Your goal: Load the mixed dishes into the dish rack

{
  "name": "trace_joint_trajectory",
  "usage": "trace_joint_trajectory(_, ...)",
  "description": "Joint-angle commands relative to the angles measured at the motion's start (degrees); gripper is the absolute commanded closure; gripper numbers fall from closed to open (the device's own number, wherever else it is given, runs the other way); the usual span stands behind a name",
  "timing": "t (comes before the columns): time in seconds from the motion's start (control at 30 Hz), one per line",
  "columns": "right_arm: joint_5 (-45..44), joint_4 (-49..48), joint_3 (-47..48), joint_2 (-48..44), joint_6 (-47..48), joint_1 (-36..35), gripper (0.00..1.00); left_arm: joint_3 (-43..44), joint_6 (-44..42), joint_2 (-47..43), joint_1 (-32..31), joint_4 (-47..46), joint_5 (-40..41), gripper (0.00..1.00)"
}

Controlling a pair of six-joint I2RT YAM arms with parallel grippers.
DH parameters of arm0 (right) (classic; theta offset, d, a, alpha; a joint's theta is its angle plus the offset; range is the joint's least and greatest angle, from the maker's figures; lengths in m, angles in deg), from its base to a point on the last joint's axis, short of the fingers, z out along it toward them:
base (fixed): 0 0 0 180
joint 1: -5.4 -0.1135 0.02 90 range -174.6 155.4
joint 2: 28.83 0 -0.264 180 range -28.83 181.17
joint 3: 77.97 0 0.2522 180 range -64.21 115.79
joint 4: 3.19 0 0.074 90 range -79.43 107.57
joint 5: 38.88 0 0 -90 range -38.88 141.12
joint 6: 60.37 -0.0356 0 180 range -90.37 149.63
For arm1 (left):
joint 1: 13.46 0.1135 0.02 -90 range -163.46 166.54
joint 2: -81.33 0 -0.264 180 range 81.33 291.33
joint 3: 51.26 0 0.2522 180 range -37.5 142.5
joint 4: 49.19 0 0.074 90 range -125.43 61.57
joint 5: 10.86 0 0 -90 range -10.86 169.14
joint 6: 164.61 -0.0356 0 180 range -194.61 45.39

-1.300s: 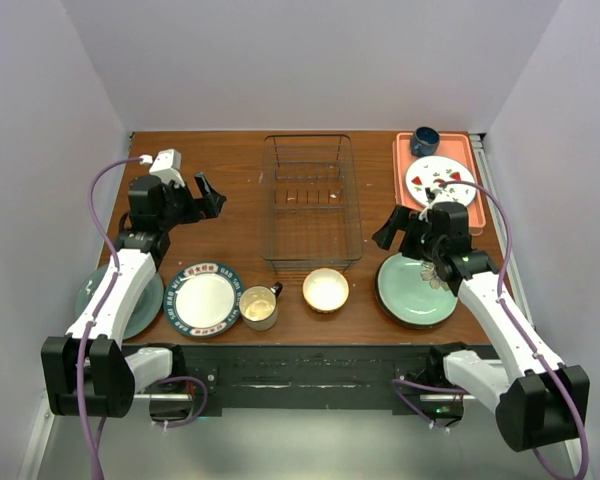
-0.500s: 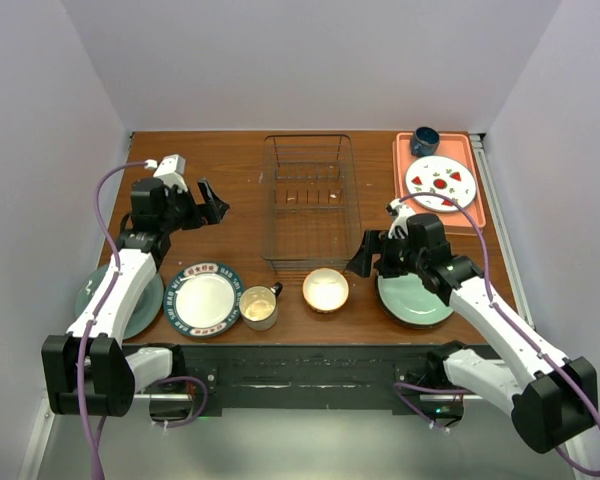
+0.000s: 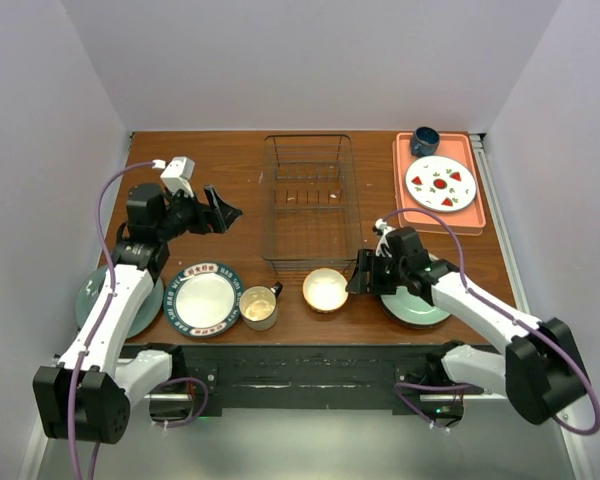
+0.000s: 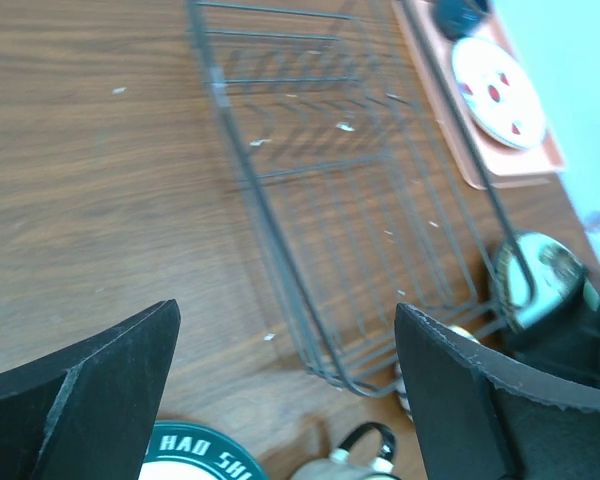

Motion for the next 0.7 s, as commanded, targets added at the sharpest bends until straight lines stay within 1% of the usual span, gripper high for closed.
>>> trace_joint_trajectory(0.0,-2.5,-5.4,0.5,3.2,-2.7,-1.3,0.4,-0.2,-2.0,-2.3,-2.8,-2.1,-7.7,0.07)
trace_joint_trajectory(0.13,-3.6,-8.8,0.6,6.1,-4.5,-2.1,0.45,-0.6,-4.3,-3.3,-7.1,-4.2,-9.2,0.07)
trace_joint_trajectory(0.27,-3.7,-12.7,0.5,8.5,-6.5,-3.1,0.48,-0.7,-5.0,-3.5,-11.6,-6.4,-10.7,0.07)
trace_joint_trajectory(0.47,-4.5,-13.4,1.2,13.2,-6.9,-4.6,0.56,-0.2,-6.3,-3.6,-16.0,-8.2,-11.9,0.07)
trace_joint_trajectory(0.57,-4.7,-12.8,1.1,13.3,-6.9,-4.7,0.64,-0.2,-6.9,-3.3,-17.8,-8.2,-12.3,0.07)
trace_joint_trajectory(0.6,-5.0,-12.4,1.2,13.3,-7.0,-4.8,0.7,-0.2,-7.1,-3.2,-18.2,-9.9,-12.2,0.07)
trace_joint_trajectory(0.67,-6.1,-10.7,1.2,12.3,-6.9,-4.7,0.8,-0.2,-7.4,-3.2,-19.5,-9.9,-12.5,0.07)
